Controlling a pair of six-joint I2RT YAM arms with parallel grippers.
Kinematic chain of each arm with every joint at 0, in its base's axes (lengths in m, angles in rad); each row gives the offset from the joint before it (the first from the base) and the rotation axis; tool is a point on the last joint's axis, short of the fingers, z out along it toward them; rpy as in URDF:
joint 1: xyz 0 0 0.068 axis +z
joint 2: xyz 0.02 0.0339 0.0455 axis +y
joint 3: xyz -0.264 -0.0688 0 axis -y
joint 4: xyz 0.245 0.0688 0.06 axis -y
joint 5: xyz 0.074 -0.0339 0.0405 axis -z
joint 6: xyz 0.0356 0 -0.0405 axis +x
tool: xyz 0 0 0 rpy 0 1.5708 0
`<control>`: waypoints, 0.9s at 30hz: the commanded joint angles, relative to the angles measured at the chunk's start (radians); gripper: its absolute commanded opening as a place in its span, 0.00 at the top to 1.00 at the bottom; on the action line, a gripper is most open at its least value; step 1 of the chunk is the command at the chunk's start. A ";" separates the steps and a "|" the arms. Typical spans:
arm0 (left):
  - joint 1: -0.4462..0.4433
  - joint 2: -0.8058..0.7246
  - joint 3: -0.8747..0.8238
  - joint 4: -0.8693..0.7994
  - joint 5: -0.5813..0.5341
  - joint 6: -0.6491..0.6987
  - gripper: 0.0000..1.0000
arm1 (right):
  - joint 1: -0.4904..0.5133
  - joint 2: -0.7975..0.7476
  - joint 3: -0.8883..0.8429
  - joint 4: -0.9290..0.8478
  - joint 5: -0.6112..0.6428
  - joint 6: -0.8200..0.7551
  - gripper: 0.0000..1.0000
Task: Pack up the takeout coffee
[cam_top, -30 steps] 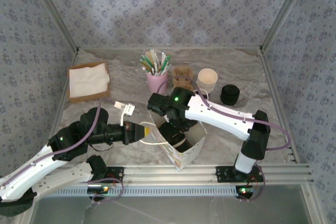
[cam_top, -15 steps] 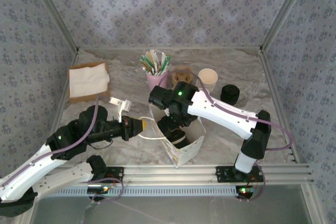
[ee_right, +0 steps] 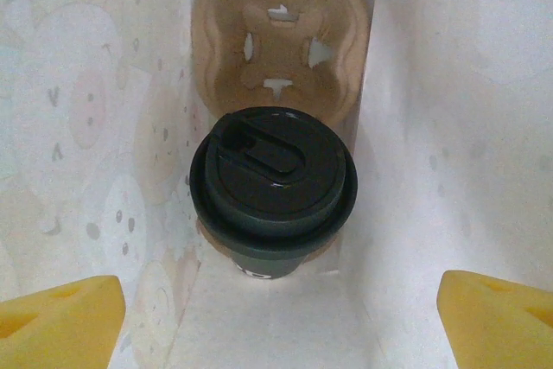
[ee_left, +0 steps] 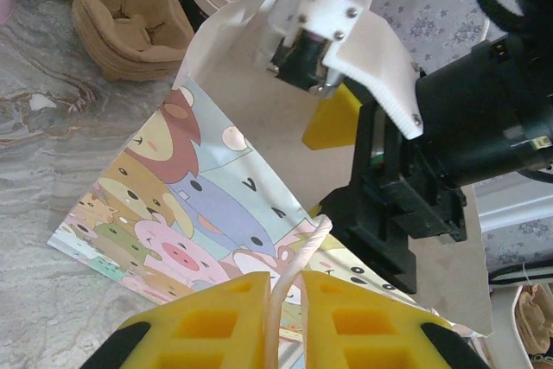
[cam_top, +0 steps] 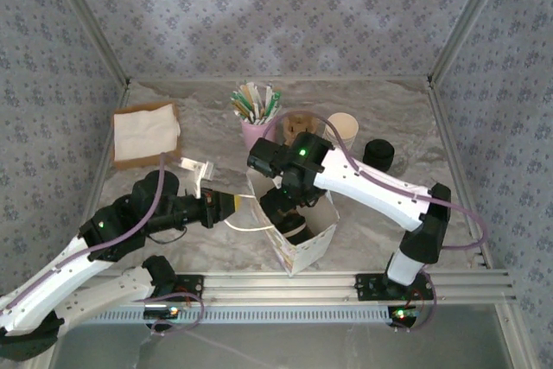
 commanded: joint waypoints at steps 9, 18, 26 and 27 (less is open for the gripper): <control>0.011 -0.004 -0.015 0.009 -0.003 0.013 0.83 | 0.013 -0.061 0.039 -0.034 0.032 0.033 0.04; 0.013 -0.006 -0.018 0.010 0.001 0.012 0.83 | 0.024 -0.084 0.058 -0.033 0.038 0.043 0.04; 0.014 -0.005 -0.019 0.011 0.001 0.010 0.82 | 0.032 -0.124 0.067 -0.031 0.045 0.050 0.04; 0.014 -0.007 -0.019 0.012 0.001 0.010 0.82 | 0.031 -0.129 0.068 -0.028 0.043 0.051 0.04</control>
